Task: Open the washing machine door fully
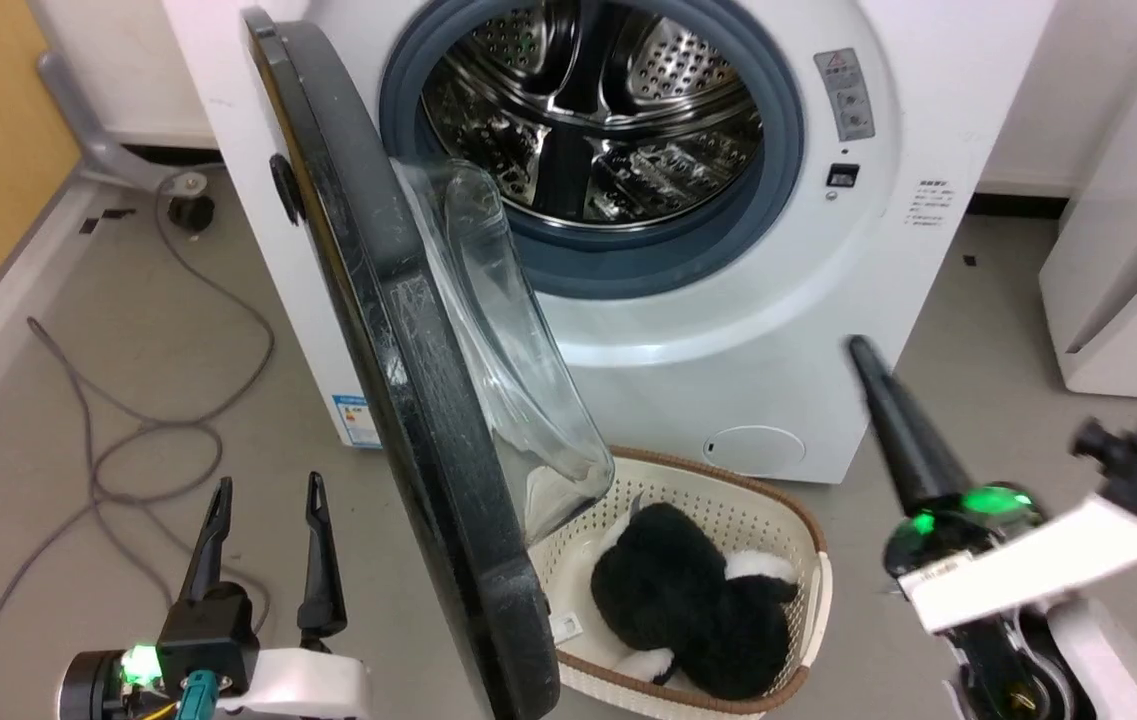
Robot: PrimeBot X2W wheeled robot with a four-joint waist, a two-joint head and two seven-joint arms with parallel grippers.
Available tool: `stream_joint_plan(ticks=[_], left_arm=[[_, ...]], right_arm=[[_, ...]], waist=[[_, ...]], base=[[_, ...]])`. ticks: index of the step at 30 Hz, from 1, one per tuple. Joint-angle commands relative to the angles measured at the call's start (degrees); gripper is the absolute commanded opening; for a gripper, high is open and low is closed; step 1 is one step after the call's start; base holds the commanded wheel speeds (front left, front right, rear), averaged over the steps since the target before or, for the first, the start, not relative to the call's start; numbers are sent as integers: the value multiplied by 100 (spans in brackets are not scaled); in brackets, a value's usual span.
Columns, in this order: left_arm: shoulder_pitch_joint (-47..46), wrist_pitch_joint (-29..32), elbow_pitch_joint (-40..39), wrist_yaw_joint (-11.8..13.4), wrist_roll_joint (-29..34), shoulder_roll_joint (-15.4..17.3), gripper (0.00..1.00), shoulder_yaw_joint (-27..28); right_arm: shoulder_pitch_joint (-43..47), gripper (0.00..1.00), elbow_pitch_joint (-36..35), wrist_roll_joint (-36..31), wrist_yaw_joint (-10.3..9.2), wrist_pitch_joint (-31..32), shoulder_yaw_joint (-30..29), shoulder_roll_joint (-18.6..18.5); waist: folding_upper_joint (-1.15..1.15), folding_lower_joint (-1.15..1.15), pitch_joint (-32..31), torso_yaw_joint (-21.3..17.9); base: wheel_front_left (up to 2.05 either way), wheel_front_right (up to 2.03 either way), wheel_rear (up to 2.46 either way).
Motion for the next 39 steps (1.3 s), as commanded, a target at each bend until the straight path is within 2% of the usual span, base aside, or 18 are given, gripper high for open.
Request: stream_joint_plan(ticks=[1, 3, 5, 8, 13, 15, 22, 31, 32, 33, 34, 39], left_arm=[[106, -32, 0, -8, 25, 9, 100, 14], [136, -32, -13, 1, 29, 7, 100, 25], [160, -32, -32, 10, 29, 7, 100, 42], [174, -32, -52, 10, 23, 7, 100, 69], [182, -32, -69, -1, 24, 6, 100, 91], [184, -32, -68, -7, 27, 7, 100, 97], [198, -32, -63, -14, 38, 6, 100, 100], [232, -32, -35, -16, 21, -8, 100, 88], [237, -32, -29, -21, 20, -9, 100, 88], [241, -32, -21, -27, 17, -10, 100, 88], [244, -32, -15, -30, 13, -11, 100, 91], [261, -32, 0, -39, -5, -19, 100, 119]], right_arm=[[44, 0, 166, -407, 7, -507, 110, -250], [18, 0, 414, -1078, 7, -795, 156, -511], [8, 0, 644, -1796, 7, -871, 7, -581], [105, 0, 620, -2914, 7, -880, -666, -330], [487, 0, 488, -4566, 7, -882, -1341, 47], [647, 0, 443, -4831, 7, -883, -1591, 292], [1154, 0, 533, -5570, 7, -883, -1804, 639], [1739, 0, 559, -5655, 7, -884, -1906, 1051], [1765, 4, 528, -5609, 7, -884, -1906, 1073], [1791, 38, 504, -5548, 7, -884, -1925, 1092], [1817, 100, 490, -5494, 7, -884, -1933, 1105], [1878, 100, 452, -5434, 7, -884, -1960, 1133]], waist=[[0, 1, -49, -43], [0, 1, -69, -79], [0, 1, -71, -121], [0, 1, -51, -173], [0, 1, -35, -218], [0, 1, -37, -231], [0, 1, -58, -251], [0, 1, -115, -266], [0, 1, -119, -272], [0, 1, -122, -276], [0, 1, -126, -280], [0, 1, -144, -288]], base=[[0, 0, 0], [0, 0, 0], [0, 0, 0], [0, 0, 0], [0, 0, 0], [0, 0, 0], [0, 0, 0], [0, 0, 0], [0, 0, 0], [0, 0, 0], [0, 0, 0], [0, 0, 0]])
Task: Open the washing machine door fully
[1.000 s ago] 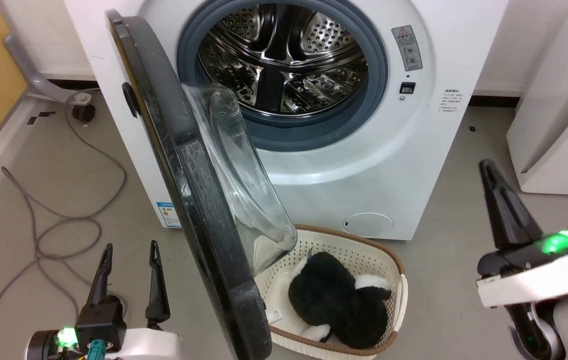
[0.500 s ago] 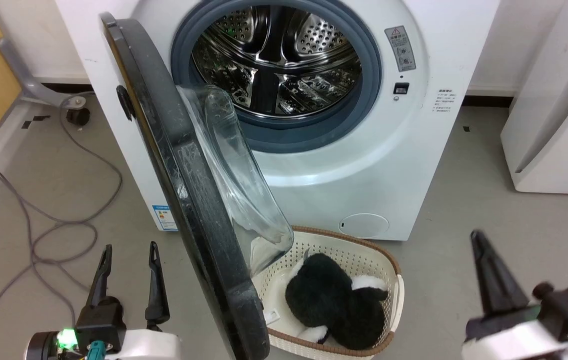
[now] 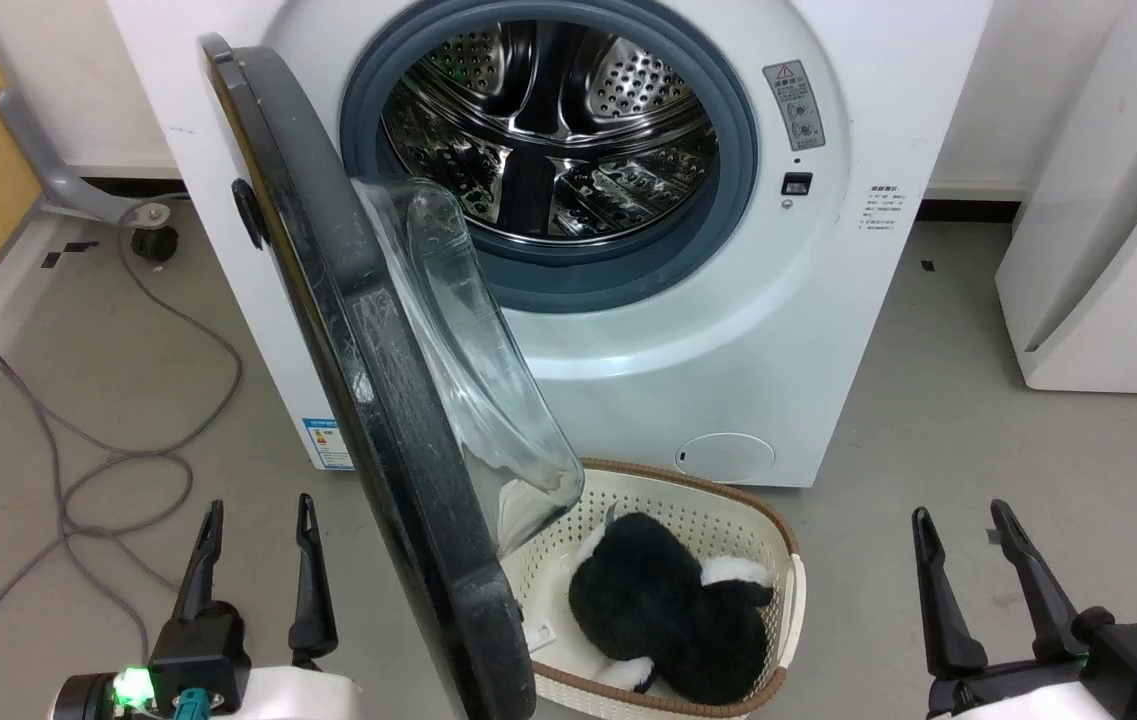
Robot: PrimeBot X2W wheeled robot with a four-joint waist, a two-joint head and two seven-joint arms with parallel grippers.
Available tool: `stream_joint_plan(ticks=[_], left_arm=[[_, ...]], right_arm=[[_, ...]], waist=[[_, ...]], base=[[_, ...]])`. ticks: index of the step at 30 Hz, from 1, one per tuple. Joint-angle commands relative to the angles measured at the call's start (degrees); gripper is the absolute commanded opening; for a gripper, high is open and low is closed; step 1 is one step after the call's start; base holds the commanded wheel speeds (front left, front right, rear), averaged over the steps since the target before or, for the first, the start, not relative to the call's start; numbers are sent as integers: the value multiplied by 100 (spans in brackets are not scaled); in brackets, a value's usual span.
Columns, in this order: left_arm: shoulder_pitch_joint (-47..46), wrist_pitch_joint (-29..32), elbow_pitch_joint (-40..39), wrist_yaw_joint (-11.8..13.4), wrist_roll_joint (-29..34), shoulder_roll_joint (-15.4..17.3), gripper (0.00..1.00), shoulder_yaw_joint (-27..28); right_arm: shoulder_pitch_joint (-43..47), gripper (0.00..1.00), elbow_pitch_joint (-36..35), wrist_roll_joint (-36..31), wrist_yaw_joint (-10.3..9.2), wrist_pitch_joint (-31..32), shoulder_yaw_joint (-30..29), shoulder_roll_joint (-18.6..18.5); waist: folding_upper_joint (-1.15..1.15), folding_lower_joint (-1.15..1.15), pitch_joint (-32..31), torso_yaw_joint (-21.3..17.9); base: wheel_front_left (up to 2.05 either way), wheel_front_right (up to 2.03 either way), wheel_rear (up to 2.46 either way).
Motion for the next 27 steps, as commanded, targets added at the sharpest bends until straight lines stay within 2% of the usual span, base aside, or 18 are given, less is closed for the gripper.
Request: stream_joint_plan(ticks=[1, 4, 6, 7, 11, 18, 22, 23, 27], left_arm=[[61, -32, 13, -30, -1, -13, 100, 30], [66, -32, 22, -26, -3, -16, 100, 60], [55, -32, -19, -27, -3, -12, 22, 90], [44, -32, -63, -22, -4, -9, 0, 115], [-173, -32, -585, 59, 29, 19, 0, 281], [-577, -32, -1488, -29, 75, 82, 0, 190], [-749, -32, -2038, -117, 134, 58, 0, -118], [-835, -32, -2353, -214, 207, 45, 0, -463], [-906, -32, -2614, -334, 288, 45, 0, -908]], right_arm=[[88, 100, -25, 43, 5, -25, -8, 37], [100, 100, -19, 79, 5, -25, -28, 40], [102, 100, -8, 65, 5, -25, -32, 40], [101, 100, -5, 50, 5, -25, -28, 41], [105, 100, -13, 24, 5, -25, -50, 41], [99, 100, -2, -21, 5, -25, 1, 42], [110, 100, 0, -11, 5, -25, 14, 42], [125, 100, -4, 1, 5, -25, 19, 42], [143, 100, -10, 10, 5, -25, 33, 42]], waist=[[0, 0, -6, 3], [0, 0, -18, 6], [0, 0, -27, 6], [0, 0, -29, 6], [0, 0, -37, 42], [0, 0, -54, 51], [0, 0, -71, 48], [0, 0, -79, 47], [0, 0, -88, 46]], base=[[0, 0, 0], [0, 0, 0], [0, 0, 0], [0, 0, 0], [0, 0, 0], [0, 0, 0], [0, 0, 0], [0, 0, 0], [0, 0, 0]])
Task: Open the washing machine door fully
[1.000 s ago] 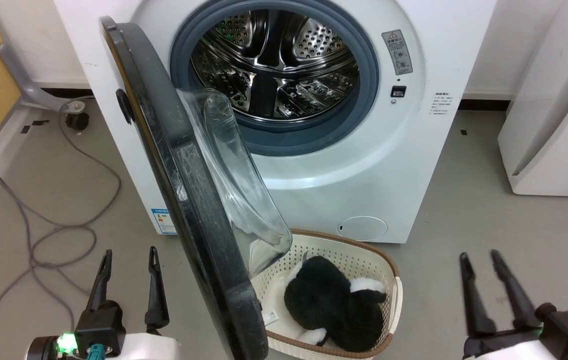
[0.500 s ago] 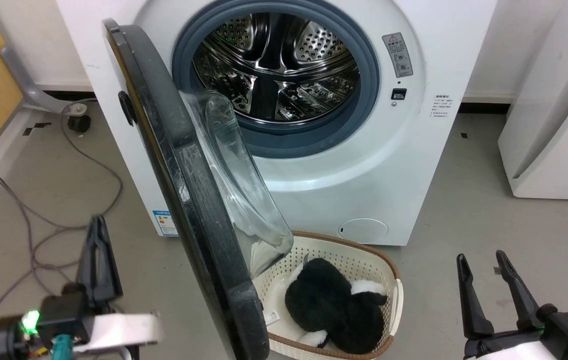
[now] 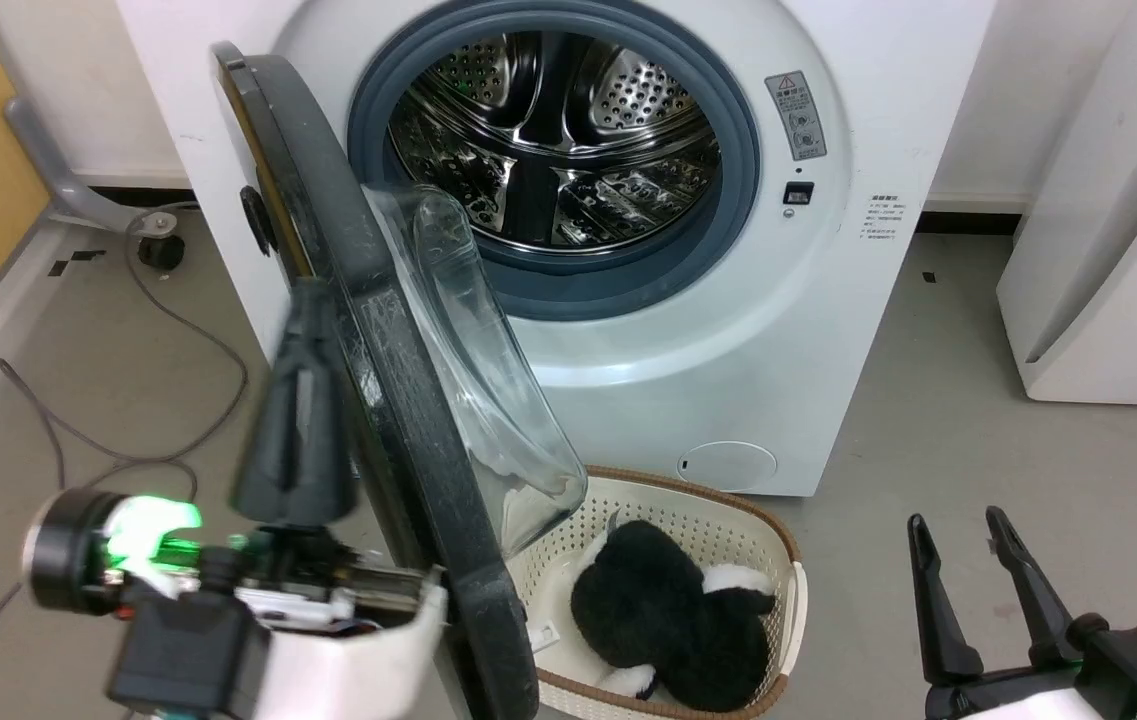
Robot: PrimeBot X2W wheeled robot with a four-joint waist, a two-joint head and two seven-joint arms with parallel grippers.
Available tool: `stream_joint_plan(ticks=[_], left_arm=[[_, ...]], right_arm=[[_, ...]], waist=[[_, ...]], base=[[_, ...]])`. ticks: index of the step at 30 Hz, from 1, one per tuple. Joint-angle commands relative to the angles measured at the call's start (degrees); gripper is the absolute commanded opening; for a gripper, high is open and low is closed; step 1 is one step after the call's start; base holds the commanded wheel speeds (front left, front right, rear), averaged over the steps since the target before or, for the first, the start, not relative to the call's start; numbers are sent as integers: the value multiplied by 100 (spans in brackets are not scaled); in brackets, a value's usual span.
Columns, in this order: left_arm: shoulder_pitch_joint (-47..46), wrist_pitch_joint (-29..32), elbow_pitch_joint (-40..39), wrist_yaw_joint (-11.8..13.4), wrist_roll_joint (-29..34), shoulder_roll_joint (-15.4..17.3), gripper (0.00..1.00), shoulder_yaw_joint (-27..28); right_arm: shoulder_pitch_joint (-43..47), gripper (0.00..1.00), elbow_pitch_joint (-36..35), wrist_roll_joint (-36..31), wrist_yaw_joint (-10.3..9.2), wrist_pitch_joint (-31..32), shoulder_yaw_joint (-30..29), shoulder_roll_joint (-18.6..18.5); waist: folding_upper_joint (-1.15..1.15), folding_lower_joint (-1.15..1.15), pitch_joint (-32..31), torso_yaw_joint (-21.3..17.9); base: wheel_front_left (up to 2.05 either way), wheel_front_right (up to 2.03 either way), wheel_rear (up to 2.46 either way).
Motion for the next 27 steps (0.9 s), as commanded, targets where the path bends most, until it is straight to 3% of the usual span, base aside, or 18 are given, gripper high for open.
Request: stream_joint_plan(ticks=[1, 9, 16, 27], left_arm=[[-67, -25, -80, -55, 48, 4, 0, -143], [21, -25, -242, -395, 90, 30, 0, -1157], [168, -25, 64, -673, 155, 61, 0, -2078], [635, -25, 657, -577, 127, 184, 0, -2658]], right_arm=[[108, 100, -13, 45, 5, -25, 15, 26], [140, 100, 9, 51, 5, -25, -10, 26], [128, 100, 37, 66, 5, -25, 21, 26], [133, 100, 97, 76, 5, -25, 25, 26]], waist=[[0, 0, -2, 1], [0, 0, -16, 86], [0, 0, -25, 196], [0, 0, 31, 279]], base=[[0, 0, 0], [0, 0, 0], [0, 0, 0], [0, 0, 0]])
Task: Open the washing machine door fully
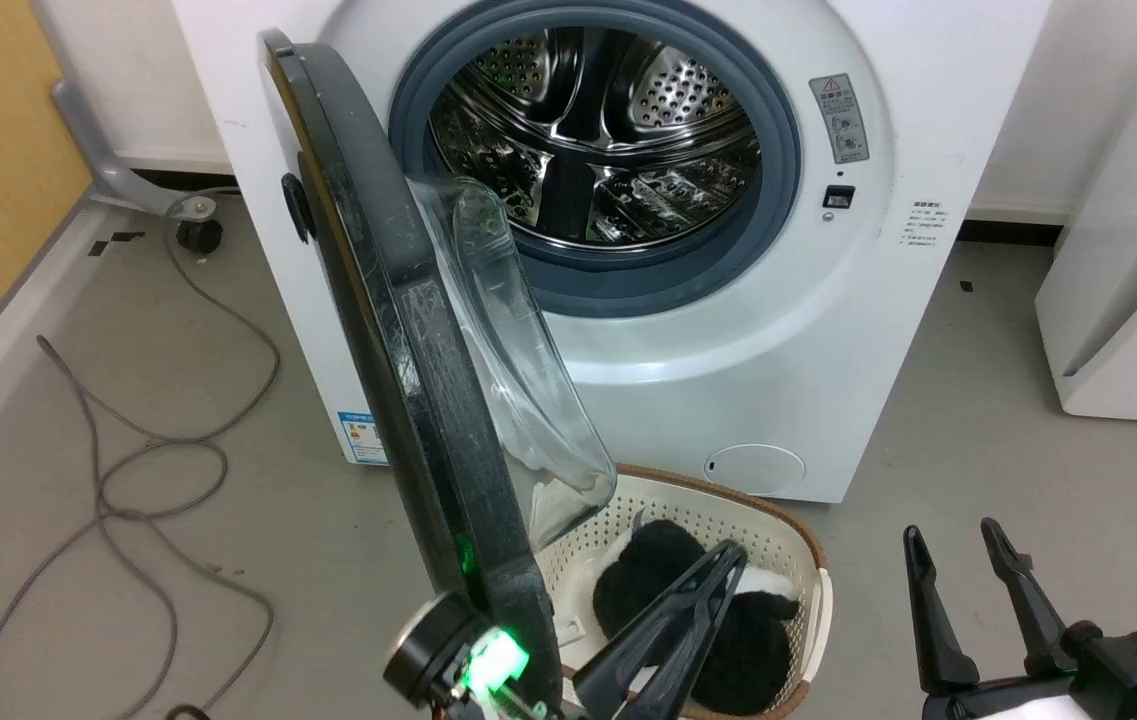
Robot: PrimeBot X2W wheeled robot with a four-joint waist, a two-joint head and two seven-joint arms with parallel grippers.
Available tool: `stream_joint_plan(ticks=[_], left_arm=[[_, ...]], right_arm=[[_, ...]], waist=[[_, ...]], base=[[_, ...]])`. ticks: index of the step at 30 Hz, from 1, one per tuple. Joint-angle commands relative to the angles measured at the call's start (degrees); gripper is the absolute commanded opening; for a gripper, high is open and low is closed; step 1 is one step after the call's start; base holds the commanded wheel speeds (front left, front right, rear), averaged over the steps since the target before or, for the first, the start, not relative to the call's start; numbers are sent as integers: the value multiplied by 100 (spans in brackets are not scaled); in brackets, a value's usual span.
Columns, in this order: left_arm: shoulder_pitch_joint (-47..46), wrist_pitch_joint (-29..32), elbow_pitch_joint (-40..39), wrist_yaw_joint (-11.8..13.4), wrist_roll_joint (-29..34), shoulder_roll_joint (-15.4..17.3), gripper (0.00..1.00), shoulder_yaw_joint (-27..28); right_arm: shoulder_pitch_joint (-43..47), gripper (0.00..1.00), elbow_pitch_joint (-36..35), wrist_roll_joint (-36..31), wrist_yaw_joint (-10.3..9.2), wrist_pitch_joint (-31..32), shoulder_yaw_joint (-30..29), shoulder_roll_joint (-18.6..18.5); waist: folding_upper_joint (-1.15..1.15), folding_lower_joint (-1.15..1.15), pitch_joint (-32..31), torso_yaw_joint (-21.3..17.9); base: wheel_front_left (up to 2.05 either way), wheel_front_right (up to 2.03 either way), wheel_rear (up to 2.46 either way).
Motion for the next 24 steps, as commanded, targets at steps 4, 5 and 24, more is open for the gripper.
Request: stream_joint_plan(ticks=[4, 5, 24], left_arm=[[273, -25, 263, 187, -71, 83, 0, 11], [305, -25, 325, 218, -85, 104, 0, 27], [364, -25, 1349, 521, -432, 182, 0, 492]], right_arm=[[72, 100, 53, 39, 5, -25, -30, 25], [74, 100, 57, 39, 5, -25, -42, 25], [36, 100, 142, 17, 5, -25, -61, 25]], waist=[[0, 0, 46, 58], [0, 0, 56, 77], [0, 0, 204, 515]], base=[[0, 0, 0], [0, 0, 0], [0, 0, 0]])
